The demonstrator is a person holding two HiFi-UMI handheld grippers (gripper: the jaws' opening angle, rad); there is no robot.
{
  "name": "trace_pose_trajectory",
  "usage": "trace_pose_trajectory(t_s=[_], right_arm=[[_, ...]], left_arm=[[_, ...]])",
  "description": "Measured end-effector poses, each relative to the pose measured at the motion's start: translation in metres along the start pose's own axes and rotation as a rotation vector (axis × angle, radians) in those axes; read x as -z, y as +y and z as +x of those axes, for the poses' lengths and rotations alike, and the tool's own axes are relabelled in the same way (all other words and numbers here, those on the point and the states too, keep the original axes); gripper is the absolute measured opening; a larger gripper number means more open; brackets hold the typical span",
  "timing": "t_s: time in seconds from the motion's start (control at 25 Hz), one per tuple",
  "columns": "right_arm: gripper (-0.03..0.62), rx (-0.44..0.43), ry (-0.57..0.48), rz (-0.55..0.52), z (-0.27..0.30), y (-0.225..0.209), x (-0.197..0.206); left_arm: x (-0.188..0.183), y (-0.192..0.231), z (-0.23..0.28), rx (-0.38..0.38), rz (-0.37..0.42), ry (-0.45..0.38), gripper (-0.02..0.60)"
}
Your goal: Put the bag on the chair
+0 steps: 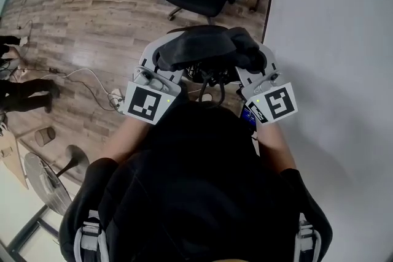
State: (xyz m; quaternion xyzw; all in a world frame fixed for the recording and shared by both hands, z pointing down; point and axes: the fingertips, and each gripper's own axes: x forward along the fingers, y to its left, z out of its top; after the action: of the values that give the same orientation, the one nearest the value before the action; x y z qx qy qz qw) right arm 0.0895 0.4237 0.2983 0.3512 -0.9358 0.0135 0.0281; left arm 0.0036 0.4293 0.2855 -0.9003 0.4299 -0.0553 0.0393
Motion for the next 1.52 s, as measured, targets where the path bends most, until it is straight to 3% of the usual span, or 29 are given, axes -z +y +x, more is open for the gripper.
trace_pose_trajectory(t_s=[0.28,0.56,0.96,1.52], right_arm=[[0.074,-0.03,-0.008,-0.002,0.004,-0.007,-0.002],[0.074,-0.043,-0.01,-0.002,0.037,-0.023,-0.003],[0.074,-0.015,0.008,-0.009,0.113,-0.046,-0.019],[0.074,0.059,0.05,-0.011,0.251,-0.063,-0.031]], left_arm=[[-0.002,0.002,0.006,-0.022,0.0,0.005,0.043],[0.001,0.033,0.023,-0.028,-0.011,-0.002,0.043],[-0.003,0.111,0.051,-0.001,-0.011,-0.026,0.043],[0.01,0.253,0.078,0.061,-0.025,-0.037,0.043]])
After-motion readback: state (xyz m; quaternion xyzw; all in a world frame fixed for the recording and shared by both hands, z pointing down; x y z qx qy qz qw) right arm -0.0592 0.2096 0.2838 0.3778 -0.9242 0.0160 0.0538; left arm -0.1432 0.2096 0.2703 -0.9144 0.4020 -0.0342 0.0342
